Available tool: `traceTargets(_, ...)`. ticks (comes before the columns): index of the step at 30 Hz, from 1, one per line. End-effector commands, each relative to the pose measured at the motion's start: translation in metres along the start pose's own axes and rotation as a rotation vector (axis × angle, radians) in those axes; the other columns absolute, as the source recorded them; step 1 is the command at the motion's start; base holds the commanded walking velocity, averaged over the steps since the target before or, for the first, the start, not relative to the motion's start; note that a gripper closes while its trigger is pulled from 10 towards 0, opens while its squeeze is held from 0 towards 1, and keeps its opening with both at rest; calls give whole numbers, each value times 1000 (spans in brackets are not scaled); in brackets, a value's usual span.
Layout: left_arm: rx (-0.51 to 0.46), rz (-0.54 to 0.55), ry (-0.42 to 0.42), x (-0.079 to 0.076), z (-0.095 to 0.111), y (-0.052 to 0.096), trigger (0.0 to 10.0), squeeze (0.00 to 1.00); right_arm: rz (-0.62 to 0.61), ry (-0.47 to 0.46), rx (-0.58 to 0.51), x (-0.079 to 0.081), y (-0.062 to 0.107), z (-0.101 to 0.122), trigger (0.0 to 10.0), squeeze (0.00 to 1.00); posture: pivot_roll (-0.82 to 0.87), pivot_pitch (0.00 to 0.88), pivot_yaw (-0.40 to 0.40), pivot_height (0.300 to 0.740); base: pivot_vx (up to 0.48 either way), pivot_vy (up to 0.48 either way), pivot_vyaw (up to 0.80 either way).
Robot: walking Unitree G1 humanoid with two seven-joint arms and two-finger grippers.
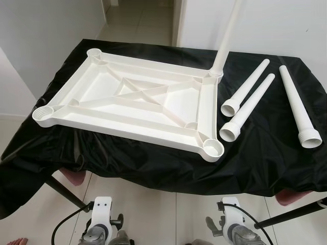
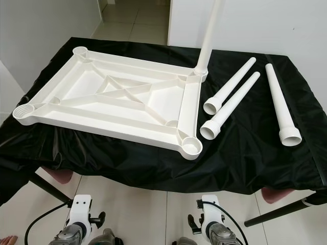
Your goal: Building children table
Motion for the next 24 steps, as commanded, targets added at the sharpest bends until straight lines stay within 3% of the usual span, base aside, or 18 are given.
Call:
traceTargets(1,34,38,-41,0,-10,1,10000,0,8,-2,42,5,2,-11,10000,0,16,0,5,740,0,0,0)
traceTargets(9,65,25,-51,-3,-17,2,10000,0,-6,-10,57,4,2,-14,10000,0,15,0,0,740,0,0,0)
traceTargets(10,69,36,-39,-1,-18,2,10000,486,4,-15,58,5,2,-15,10000,0,17,0,-7,740,0,0,0)
traceTargets(11,69,36,-39,-1,-18,2,10000,486,4,-15,58,5,2,-15,10000,0,17,0,-7,740,0,0,0)
traceTargets(12,70,42,-15,-1,-18,2,10000,1000,16,-17,61,8,3,-16,10000,1000,14,0,-7,740,0,0,0)
traceTargets(17,73,38,-16,-5,-18,1,10000,1000,4,-25,68,8,3,-17,10000,1000,7,0,0,740,0,0,0)
traceTargets(18,73,35,-16,-6,-18,1,10000,373,-2,-32,69,7,3,-18,10000,1000,5,0,0,740,0,0,0)
traceTargets(19,73,28,-8,-9,-17,0,10000,0,1,-43,69,8,3,-18,10000,0,-1,0,3,740,0,0,0)
traceTargets(23,73,23,-6,-11,-15,0,10000,0,4,-64,71,9,3,-20,10000,0,-4,0,4,740,0,0,0)
traceTargets(24,66,16,0,-12,-14,-1,10000,35,4,-69,75,10,4,-21,10000,1000,-5,0,6,740,0,0,0)
Point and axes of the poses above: a point about 5 cm out from each wrist's last joint towards the gripper, its own y axis pointing back from the gripper into the wrist, its own z axis along the axis of the wrist's last joint, x = y × z, the point moved 5 cm from there along -y, pointing out of the wrist towards the gripper, and after that the axes turned 12 degrees about y, right-handed, at the moved point
